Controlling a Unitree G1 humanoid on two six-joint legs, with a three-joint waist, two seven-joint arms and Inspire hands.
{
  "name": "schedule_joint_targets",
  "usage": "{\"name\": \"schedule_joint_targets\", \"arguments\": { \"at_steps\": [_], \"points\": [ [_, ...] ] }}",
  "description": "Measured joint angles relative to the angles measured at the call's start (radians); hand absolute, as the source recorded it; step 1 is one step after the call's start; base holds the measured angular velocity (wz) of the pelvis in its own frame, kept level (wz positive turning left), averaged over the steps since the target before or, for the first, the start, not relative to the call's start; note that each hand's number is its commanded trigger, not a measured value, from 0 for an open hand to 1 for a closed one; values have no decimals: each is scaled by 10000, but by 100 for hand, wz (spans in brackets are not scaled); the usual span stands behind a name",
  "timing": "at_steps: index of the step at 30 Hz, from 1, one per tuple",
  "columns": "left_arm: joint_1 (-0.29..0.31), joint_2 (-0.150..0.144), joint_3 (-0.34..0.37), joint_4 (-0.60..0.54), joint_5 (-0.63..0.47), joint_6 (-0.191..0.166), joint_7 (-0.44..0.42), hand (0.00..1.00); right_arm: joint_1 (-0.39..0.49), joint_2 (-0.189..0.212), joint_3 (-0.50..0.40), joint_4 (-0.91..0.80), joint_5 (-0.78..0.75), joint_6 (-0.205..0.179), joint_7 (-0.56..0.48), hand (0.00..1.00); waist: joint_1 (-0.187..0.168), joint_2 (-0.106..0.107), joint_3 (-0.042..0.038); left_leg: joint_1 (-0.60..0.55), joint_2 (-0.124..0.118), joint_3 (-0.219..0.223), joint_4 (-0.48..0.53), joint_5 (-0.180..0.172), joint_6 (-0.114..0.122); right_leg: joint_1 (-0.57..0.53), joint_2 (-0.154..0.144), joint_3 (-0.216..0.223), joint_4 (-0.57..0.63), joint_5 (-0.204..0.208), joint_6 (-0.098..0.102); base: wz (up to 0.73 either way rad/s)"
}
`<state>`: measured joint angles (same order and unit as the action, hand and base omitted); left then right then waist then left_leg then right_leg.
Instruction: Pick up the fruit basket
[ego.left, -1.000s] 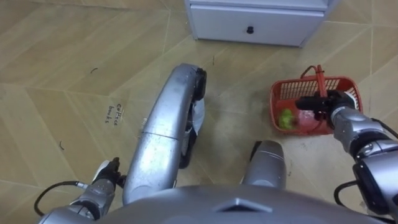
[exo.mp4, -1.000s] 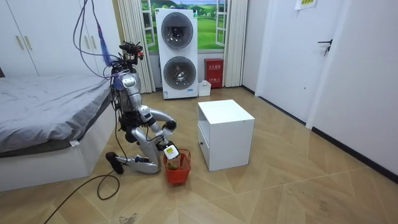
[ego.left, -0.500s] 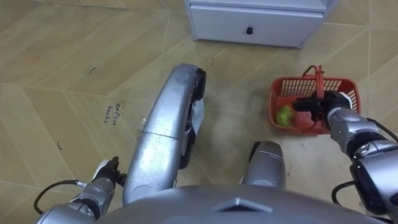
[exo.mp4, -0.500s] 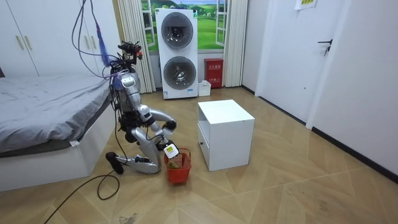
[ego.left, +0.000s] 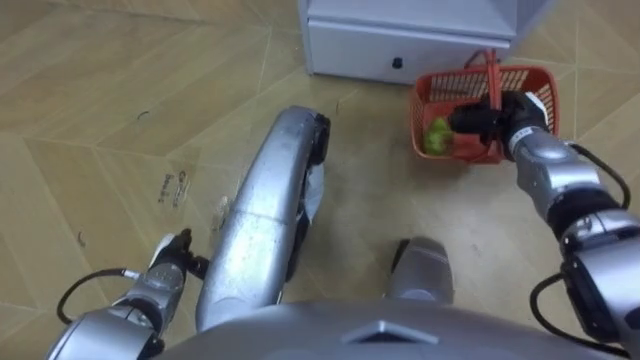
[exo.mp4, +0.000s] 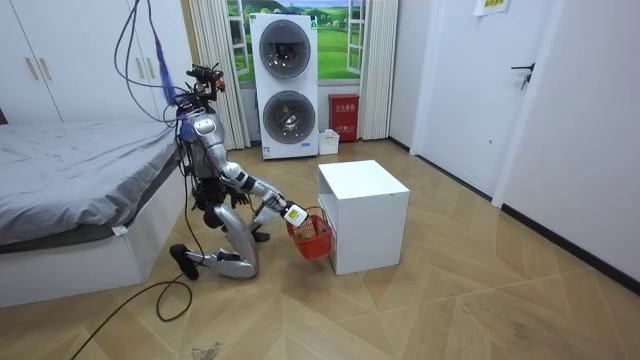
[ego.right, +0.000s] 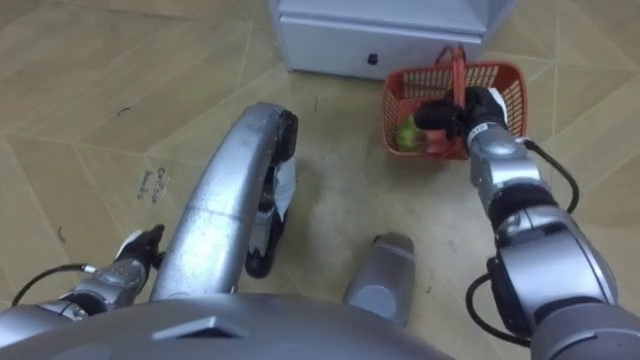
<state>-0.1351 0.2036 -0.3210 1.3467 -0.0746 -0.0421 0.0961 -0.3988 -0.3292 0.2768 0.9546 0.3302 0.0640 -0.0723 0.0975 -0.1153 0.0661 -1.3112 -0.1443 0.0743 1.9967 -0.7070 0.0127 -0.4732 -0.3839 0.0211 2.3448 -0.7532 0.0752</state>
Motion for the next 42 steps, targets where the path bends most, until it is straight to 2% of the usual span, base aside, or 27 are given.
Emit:
{"name": "schedule_joint_targets", "arguments": {
  "at_steps": [4, 6, 8, 10, 11, 12, 13, 14, 15, 16, 17, 18, 19, 20, 21, 22, 24, 26, 28, 30, 31, 32, 33, 34, 36, 38, 42],
  "points": [
    [-166, 145, 235, -7, -18, -42, 4, 0, -160, 168, 9, -519, -99, -3, 7, 100, -128, -149, -22, 213, -108, -121, 110, 6, 11, 290, 99, -35, -360, -1, 1, -6],
    [-215, 246, 504, -99, -2, -35, 0, 0, -166, 184, 10, -821, -277, 3, 7, 100, -134, -210, -51, 322, -70, -346, 105, 46, 82, 386, 593, 10, -888, -4, 5, -14],
    [-209, 260, 523, -171, 2, -26, -18, 0, -182, 184, 34, -1137, -298, -1, -6, 100, -108, -204, -54, 457, -6, -436, 0, 152, 281, 416, 796, 114, -1432, -11, 8, -34],
    [-182, 287, 585, -192, 14, -9, -35, 0, -277, 216, 102, -1316, -298, -1, 15, 100, 29, -189, -54, 805, 218, -505, -383, 155, 286, 387, 974, 257, -2260, -17, 21, -59],
    [-106, 305, 762, -222, 51, 4, -55, 0, -343, 233, 186, -1454, -328, 5, 22, 100, 177, -165, -63, 1041, 438, -556, -632, 313, 469, 389, 1141, 363, -2965, -16, 22, -79],
    [109, 348, 1034, -223, 59, 8, -147, 0, -354, 369, 193, -1558, -353, 11, 32, 100, 273, -116, -61, 1087, 688, -583, -479, 1180, 737, 706, 1269, 380, -3774, -15, 23, -81],
    [328, 389, 1148, -221, 65, 13, -199, 0, -335, 479, 191, -1563, -354, 83, 52, 100, 335, -80, -26, 991, 638, -479, -329, 1796, 684, 1083, 1280, 359, -4195, -14, 24, -30],
    [545, 388, 1218, -284, 286, 75, -289, 0, -48, 369, 144, -1658, -304, 430, 141, 100, 249, -164, 3, 892, 128, 256, -1322, 1466, 835, 1743, 1095, 362, -5057, -47, 96, 64],
    [581, 329, 1228, -640, 420, 59, -423, 0, 270, -131, 53, -2010, -215, 711, 153, 100, 32, -313, -122, 779, -164, 1562, -3603, 1419, 1844, 2208, 1138, 396, -5752, -66, 137, 84],
    [677, 339, 1253, -746, 477, 60, -420, 0, 275, -197, 23, -2066, -203, 804, 160, 100, 118, -356, -183, 867, -60, 1715, -3690, 1405, 2011, 2266, 1136, 533, -6017, -66, 146, 34],
    [756, 225, 1403, -748, 477, 122, -339, 0, 286, -118, -175, -2141, -139, 1229, 198, 100, 457, -184, -250, 1122, 276, 1738, -3979, 1142, 2208, 2279, 1403, 680, -6990, 148, 359, -60],
    [953, 201, 1687, -858, 482, 226, -293, 0, 399, 170, -211, -2316, -389, 1297, 212, 100, 506, -166, -250, 1561, 426, 1693, -4750, 1130, 2238, 2307, 1392, 685, -8116, 593, 449, -83],
    [1030, 194, 1825, -959, 495, 299, -251, 0, 454, 259, -202, -2435, -486, 1444, 319, 100, 502, -169, -250, 1814, 479, 1682, -5204, 1172, 2222, 2285, 1381, 675, -8528, 867, 485, -75],
    [1074, 183, 2081, -1061, 617, 438, -165, 0, 793, 366, -195, -2523, -842, 1692, 430, 100, 504, -168, -250, 2537, 460, 1676, -6165, 1319, 2206, 2229, 1214, 522, -8834, 1442, 422, -72],
    [1113, 199, 2334, -1097, 689, 494, 1, 0, 1118, 435, -195, -2708, -1220, 1970, 475, 100, 514, -122, -274, 3273, 509, 1656, -7104, 1486, 2161, 2082, 1200, 418, -8741, 1852, 248, -72],
    [1149, 210, 2490, -1095, 690, 517, 149, 0, 1181, 493, -195, -2817, -1414, 2124, 537, 100, 505, -108, -276, 3677, 547, 1664, -7602, 1598, 2137, 1901, 1214, 405, -8677, 1965, 221, -90],
    [1307, 230, 2895, -1067, 707, 581, 593, 0, 1598, 399, -133, -3757, -1820, 2764, 770, 100, 477, -9, -292, 5405, 722, 1668, -9750, 2250, 1966, 1135, 1260, 111, -9160, 2178, 130, -105],
    [1447, 262, 2910, -1057, 686, 575, 794, 0, 1863, 200, -142, -4830, -1865, 2777, 645, 100, 363, 165, -290, 6683, 894, 1643, -11262, 2756, 1835, 860, 1266, -406, -10593, 2179, 128, -93],
    [1455, 280, 2685, -1062, 675, 561, 962, 0, 1801, 29, -317, -5690, -1835, 2402, 317, 100, 317, 359, -270, 7754, 1012, 1638, -12347, 3116, 1742, 1115, 1268, -1041, -12551, 2217, 200, -51],
    [1476, 280, 2522, -1324, 664, 511, 1174, 0, 1745, 44, -676, -6760, -1783, 1962, 46, 100, 297, 367, -292, 8708, 983, 1584, -13405, 3483, 1678, 1828, 1434, -1762, -15290, 2408, 187, 5],
    [1534, 268, 2518, -1497, 667, 553, 1244, 0, 1738, 90, -721, -6967, -1787, 1778, -18, 100, 322, 322, -325, 8845, 961, 1574, -13615, 3560, 1647, 1947, 1462, -1954, -15831, 2490, 198, 14],
    [1670, 213, 2522, -1792, 691, 610, 1396, 0, 1705, 149, -778, -7263, -1760, 1413, 8, 100, 395, 276, -386, 9103, 955, 1504, -13946, 3707, 1576, 2272, 1609, -2287, -16829, 2785, 202, 11],
    [1785, 179, 2548, -2020, 699, 666, 1455, 0, 1680, 207, -823, -7474, -1688, 1153, 28, 100, 460, 206, -443, 9280, 948, 1407, -14198, 3836, 1498, 2568, 1786, -2555, -17633, 3371, 159, 17],
    [1823, 140, 2590, -2090, 701, 683, 1497, 0, 1639, 245, -870, -7481, -1637, 1030, 27, 100, 467, 193, -455, 9358, 951, 1321, -14280, 3882, 1459, 2716, 1870, -2686, -17927, 3531, 255, 27],
    [2146, 77, 2604, -2311, 694, 707, 1588, 0, 1598, 344, -1026, -7632, -1443, 890, 25, 100, 510, 129, -532, 9659, 968, 1085, -14753, 4159, 1300, 3319, 2142, -2737, -18774, 3860, 143, 29],
    [2426, 72, 2605, -2283, 707, 809, 1641, 0, 1608, 456, -1017, -7671, -1383, 763, 20, 100, 543, 46, -575, 9975, 954, 1088, -15042, 4303, 1188, 3658, 2200, -2758, -19197, 3948, 59, 5],
    [3184, 60, 2679, -2209, 1342, 977, 1699, 0, 1718, 546, -1013, -8050, -1383, 763, 152, 100, 458, 2, -564, 10452, 938, 799, -15320, 4445, 982, 4300, 2326, -3031, -19556, 4001, -3, 17]
  ]
}}
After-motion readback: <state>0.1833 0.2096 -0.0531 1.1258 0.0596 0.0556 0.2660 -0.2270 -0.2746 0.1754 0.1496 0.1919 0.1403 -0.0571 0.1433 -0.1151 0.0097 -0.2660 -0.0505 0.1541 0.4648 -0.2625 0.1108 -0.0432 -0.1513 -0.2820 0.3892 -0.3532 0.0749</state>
